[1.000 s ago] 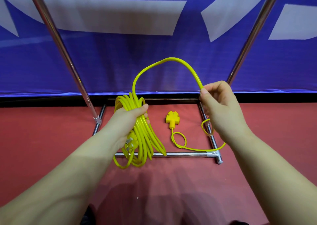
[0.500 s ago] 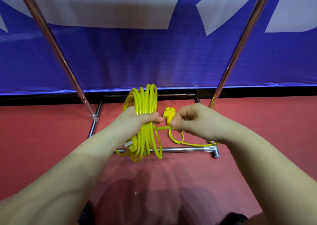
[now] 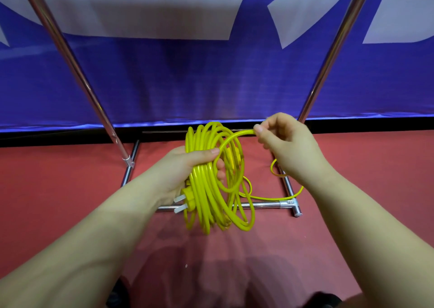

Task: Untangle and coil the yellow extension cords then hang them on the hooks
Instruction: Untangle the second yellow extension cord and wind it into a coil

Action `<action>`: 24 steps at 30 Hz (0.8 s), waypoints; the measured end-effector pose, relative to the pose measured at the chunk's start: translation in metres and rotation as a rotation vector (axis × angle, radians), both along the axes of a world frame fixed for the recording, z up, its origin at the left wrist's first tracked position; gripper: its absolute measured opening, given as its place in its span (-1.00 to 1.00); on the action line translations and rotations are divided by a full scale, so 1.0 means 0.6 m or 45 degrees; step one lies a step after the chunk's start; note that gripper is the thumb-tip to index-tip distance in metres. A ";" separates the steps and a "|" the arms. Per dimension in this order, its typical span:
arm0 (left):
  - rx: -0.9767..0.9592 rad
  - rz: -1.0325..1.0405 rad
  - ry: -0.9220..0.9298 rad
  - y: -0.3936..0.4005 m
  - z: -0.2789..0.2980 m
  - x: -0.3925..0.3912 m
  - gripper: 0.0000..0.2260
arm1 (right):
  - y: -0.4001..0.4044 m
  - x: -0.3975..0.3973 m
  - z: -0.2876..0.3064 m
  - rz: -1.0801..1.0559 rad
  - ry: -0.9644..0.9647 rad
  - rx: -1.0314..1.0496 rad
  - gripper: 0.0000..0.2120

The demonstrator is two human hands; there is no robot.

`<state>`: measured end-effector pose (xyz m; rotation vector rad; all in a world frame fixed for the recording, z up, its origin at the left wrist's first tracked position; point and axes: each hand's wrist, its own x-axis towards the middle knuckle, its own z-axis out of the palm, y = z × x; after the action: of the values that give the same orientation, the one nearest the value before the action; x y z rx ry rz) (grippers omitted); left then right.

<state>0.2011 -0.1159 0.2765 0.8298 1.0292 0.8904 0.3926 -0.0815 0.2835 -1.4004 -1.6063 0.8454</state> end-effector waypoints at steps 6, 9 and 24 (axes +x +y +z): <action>0.007 -0.079 0.009 -0.010 0.008 0.001 -0.85 | -0.012 -0.013 0.005 0.363 -0.002 -0.062 -0.83; -0.007 -0.093 0.002 -0.014 0.005 0.002 -0.84 | -0.015 -0.021 0.004 0.399 -0.006 -0.056 -0.85; -0.045 0.079 -0.025 0.001 -0.001 -0.019 -0.84 | 0.001 0.004 -0.027 0.219 -0.236 -0.120 -0.89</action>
<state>0.1898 -0.1151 0.2759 0.7613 1.0552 0.9284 0.3950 -0.0807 0.2672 -1.4567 -1.8702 0.9234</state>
